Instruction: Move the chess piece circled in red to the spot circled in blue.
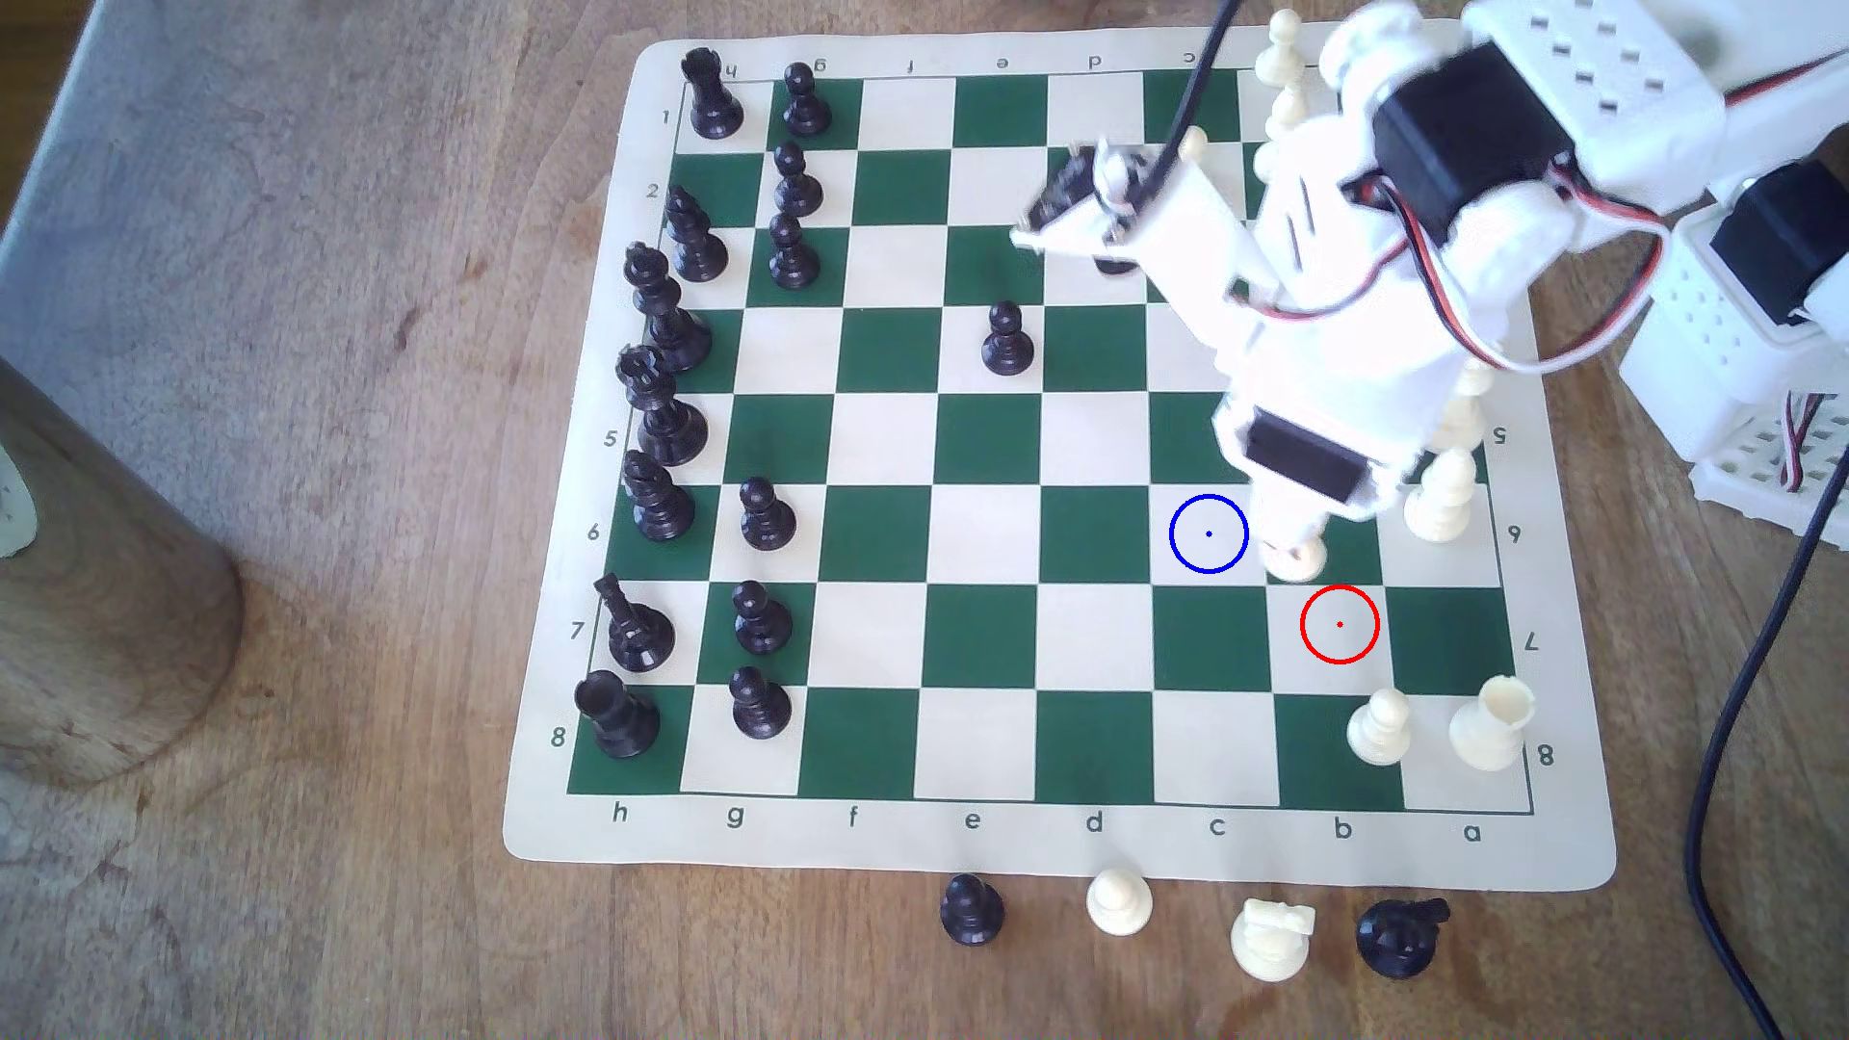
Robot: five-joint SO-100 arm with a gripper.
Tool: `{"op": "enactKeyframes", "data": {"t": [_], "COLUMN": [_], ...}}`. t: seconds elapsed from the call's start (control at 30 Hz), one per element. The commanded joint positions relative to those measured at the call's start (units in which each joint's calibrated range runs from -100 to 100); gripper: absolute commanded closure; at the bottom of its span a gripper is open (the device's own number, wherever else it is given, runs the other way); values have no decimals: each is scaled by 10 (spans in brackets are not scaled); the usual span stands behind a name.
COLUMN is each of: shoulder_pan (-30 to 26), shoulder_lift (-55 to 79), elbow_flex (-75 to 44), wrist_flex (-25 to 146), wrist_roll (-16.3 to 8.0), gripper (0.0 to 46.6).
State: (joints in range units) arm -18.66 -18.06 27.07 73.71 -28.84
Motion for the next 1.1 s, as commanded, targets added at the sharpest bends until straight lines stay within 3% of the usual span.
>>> {"op": "enactKeyframes", "data": {"t": [0.0, 0.27, 1.07], "shoulder_pan": [31, 74, 70], "shoulder_lift": [-3, 52, 141], "elbow_flex": [-63, -39, -12], "wrist_flex": [-16, -62, -100], "wrist_roll": [6, 22, 30], "gripper": [464, 464, 464]}}
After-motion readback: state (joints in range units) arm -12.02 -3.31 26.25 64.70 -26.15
